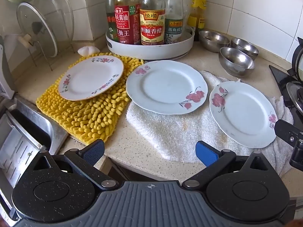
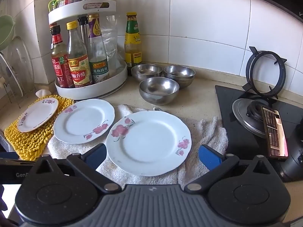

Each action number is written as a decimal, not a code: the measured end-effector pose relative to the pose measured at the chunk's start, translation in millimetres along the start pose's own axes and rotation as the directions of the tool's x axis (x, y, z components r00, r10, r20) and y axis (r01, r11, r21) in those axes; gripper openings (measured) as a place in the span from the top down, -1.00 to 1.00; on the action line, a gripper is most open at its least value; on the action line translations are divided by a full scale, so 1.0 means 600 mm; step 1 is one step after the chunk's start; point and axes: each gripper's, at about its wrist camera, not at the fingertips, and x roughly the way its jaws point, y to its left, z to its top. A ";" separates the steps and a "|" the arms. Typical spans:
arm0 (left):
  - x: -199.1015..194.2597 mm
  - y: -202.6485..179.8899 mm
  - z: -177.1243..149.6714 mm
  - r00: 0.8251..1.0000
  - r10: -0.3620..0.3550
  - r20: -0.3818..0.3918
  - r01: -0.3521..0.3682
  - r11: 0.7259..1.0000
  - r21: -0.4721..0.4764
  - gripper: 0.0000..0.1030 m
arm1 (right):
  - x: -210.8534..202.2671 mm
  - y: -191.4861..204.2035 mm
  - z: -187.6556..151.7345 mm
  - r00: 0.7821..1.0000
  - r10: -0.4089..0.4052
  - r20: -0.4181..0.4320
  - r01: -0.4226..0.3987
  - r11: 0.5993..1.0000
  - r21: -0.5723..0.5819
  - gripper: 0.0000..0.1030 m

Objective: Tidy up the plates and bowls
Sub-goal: 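Move the right tool toward the large pink-flowered plate on the towel, then close the right tool on the rim of the pink-flowered plate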

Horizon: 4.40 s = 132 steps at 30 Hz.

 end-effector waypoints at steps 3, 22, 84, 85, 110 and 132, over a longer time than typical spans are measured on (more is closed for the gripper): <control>0.004 -0.002 0.001 1.000 -0.005 -0.009 0.005 1.000 -0.003 -1.00 | 0.005 -0.003 -0.001 1.000 -0.002 -0.011 0.002 1.000 0.004 -1.00; 0.004 -0.013 -0.006 1.000 -0.005 -0.007 0.006 1.000 0.025 -1.00 | 0.014 0.006 -0.010 0.999 0.011 -0.052 -0.011 1.000 0.004 -1.00; 0.176 -0.145 0.080 0.950 -0.203 -0.236 0.220 0.975 0.046 -0.96 | 0.255 -0.133 0.065 0.942 0.118 -0.313 -0.133 0.991 -0.027 -0.95; 0.182 -0.150 0.080 0.945 -0.211 -0.251 0.231 0.972 0.049 -0.96 | 0.261 -0.136 0.065 0.933 0.143 -0.331 -0.156 0.988 -0.014 -0.90; 0.186 -0.168 0.092 0.884 -0.388 -0.262 0.414 0.909 0.053 -0.97 | 0.290 -0.154 0.085 0.833 0.403 -0.380 -0.406 0.911 0.078 -0.68; 0.159 -0.195 0.100 0.896 -0.380 -0.231 0.417 0.898 0.142 -0.94 | 0.256 -0.199 0.102 0.859 0.349 -0.375 -0.368 0.929 0.022 -0.68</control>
